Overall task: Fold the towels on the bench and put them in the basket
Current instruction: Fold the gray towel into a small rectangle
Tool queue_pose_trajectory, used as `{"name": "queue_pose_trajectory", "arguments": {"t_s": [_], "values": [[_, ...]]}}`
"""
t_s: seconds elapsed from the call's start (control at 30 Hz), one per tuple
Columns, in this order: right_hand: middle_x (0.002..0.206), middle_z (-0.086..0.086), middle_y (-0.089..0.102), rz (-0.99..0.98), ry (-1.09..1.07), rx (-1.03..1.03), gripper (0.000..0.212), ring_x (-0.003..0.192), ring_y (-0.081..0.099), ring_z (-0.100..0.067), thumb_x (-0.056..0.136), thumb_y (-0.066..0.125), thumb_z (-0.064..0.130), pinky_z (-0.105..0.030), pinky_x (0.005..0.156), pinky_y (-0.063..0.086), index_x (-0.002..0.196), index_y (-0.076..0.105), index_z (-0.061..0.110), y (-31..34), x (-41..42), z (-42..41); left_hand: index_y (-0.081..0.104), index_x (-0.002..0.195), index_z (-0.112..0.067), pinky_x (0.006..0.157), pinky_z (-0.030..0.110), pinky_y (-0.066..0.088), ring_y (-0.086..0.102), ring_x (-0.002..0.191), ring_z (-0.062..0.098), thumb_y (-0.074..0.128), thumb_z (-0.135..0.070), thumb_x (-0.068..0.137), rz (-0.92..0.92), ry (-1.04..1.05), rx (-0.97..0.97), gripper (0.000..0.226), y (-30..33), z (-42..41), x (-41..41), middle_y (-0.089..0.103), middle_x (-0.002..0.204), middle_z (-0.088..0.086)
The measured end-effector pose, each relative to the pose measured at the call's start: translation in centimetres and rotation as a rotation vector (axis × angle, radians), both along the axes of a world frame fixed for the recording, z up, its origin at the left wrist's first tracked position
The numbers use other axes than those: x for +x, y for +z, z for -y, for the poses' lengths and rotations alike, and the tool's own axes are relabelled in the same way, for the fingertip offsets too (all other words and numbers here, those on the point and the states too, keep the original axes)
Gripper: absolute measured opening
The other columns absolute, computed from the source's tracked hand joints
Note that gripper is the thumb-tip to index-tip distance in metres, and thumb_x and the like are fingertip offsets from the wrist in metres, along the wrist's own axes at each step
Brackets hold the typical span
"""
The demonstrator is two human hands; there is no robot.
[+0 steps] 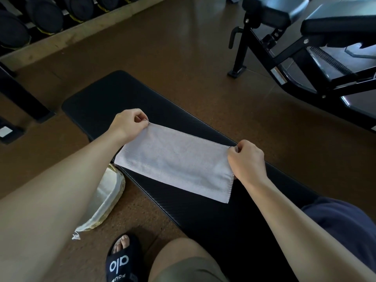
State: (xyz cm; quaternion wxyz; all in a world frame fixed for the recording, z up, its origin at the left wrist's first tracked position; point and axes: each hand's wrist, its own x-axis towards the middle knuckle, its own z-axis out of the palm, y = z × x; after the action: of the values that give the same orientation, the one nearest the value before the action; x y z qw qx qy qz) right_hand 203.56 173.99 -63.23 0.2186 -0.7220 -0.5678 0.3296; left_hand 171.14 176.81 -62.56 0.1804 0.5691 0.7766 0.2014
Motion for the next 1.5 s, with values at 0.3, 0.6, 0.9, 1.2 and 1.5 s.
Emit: {"name": "queue_pose_trajectory", "arguments": {"t_s": [0.3, 0.6, 0.9, 1.2, 1.5], "values": [[0.089, 0.0, 0.06, 0.026, 0.002, 0.013, 0.02, 0.074, 0.059, -0.01, 0.107, 0.046, 0.024, -0.022, 0.055, 0.039, 0.108, 0.061, 0.01, -0.2, -0.2, 0.1, 0.061, 0.101, -0.029, 0.068, 0.036, 0.053, 0.062, 0.087, 0.017, 0.055, -0.03, 0.102, -0.089, 0.059, 0.025, 0.006, -0.4, 0.8, 1.0, 0.063, 0.093, -0.008], [0.101, -0.008, 0.063, 0.277, 0.067, 0.014, 0.023, 0.076, 0.061, -0.019, 0.105, 0.049, 0.026, -0.033, 0.061, 0.045, 0.122, 0.042, 0.012, 1.0, -1.0, 0.3, 0.036, 0.148, -0.024, 0.09, 0.043, 0.05, 0.053, 0.119, 0.029, 0.047, -0.017, 0.104, -0.424, 0.045, -0.041, 0.046, 0.3, 2.4, 3.4, 0.045, 0.143, 0.011], [0.166, -0.014, 0.023, 0.423, 0.653, 0.372, 0.062, 0.155, 0.018, -0.03, 0.107, 0.034, 0.037, -0.047, 0.126, 0.018, 0.163, 0.016, 0.016, 0.5, -7.3, 5.4, 0.008, 0.164, -0.032, 0.127, 0.041, -0.001, -0.005, 0.158, 0.019, 0.017, -0.043, 0.107, -0.373, -0.312, -0.164, 0.058, -1.1, 9.4, 9.7, -0.001, 0.172, 0.0], [0.17, -0.002, -0.017, 0.585, 0.589, 0.149, 0.067, 0.155, -0.021, -0.022, 0.105, 0.006, 0.059, -0.046, 0.128, -0.004, 0.162, -0.012, 0.029, -2.7, -2.1, 5.6, -0.008, 0.162, -0.034, 0.128, 0.037, 0.002, -0.004, 0.158, 0.017, 0.009, -0.044, 0.108, -0.35, -0.083, -0.269, 0.058, -2.6, 11.1, 1.6, -0.006, 0.171, -0.005], [0.171, -0.008, 0.008, 0.514, 0.519, 0.125, 0.066, 0.158, -0.001, -0.028, 0.104, 0.033, 0.054, -0.05, 0.128, 0.003, 0.162, 0.016, 0.029, -0.9, -1.9, 4.4, 0.018, 0.161, -0.02, 0.127, 0.042, 0.008, 0.013, 0.155, 0.028, 0.036, -0.028, 0.103, -0.566, -0.282, -0.004, 0.061, 1.1, 11.4, 8.5, 0.018, 0.168, 0.011]]}}
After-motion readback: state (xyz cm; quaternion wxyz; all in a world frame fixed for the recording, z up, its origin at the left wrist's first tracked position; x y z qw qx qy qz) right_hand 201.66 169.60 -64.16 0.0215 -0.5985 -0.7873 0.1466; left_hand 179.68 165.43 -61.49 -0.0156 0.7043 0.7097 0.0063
